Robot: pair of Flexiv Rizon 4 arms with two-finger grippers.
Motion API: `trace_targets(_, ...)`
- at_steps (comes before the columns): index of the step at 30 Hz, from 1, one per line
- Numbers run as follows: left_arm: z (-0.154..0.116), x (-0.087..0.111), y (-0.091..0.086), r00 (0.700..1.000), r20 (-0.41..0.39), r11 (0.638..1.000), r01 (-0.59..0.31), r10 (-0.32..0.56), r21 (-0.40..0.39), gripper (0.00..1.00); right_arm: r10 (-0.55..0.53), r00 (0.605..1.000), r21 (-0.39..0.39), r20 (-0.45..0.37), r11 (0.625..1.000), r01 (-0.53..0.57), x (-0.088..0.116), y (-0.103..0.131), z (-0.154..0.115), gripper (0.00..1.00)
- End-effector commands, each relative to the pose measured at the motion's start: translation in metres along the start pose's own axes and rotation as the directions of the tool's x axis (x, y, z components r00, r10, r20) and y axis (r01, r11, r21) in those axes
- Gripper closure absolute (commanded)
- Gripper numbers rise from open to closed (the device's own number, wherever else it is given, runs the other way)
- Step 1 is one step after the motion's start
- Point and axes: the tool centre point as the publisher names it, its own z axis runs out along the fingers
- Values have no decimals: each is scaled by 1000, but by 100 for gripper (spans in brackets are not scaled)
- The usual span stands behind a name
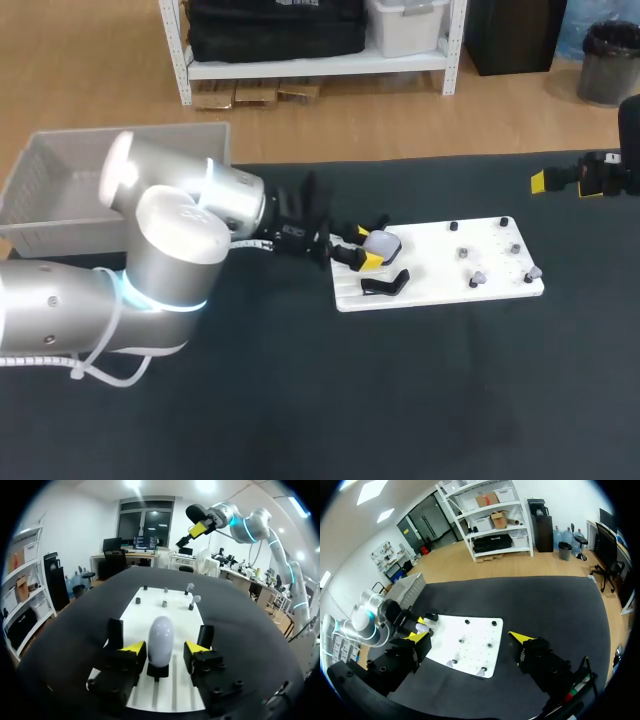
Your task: Pick up each earbud case from the left stands, insert the matching earbuds, close the lid, and place the case in the box.
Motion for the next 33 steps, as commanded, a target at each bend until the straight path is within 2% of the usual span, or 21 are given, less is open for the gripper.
trace_targets(1,3,0,5,1000,-9,1000,5,-5,7,53,-1,1000,-4,-1,1000,1,0,-1,0,0)
trace_targets(8,4,-1,6,1000,-6,1000,8,-8,7,57,-1,1000,-4,-1,1000,1,0,-1,0,0)
trace_targets(17,5,-1,6,1000,-3,1000,10,-10,16,67,-1,1000,-4,-1,1000,1,0,-1,0,0)
trace_targets(20,6,-1,7,1000,-3,1000,10,-10,18,73,-1,1000,-4,-1,1000,1,0,-1,0,0)
trace_targets(27,4,-1,6,1000,-1,1000,8,-8,23,100,-1,1000,-4,-1,1000,1,0,-1,0,0)
trace_targets(33,-4,-6,6,1000,16,1000,-7,6,19,100,-1,1000,-4,-1,1000,1,0,-1,0,0)
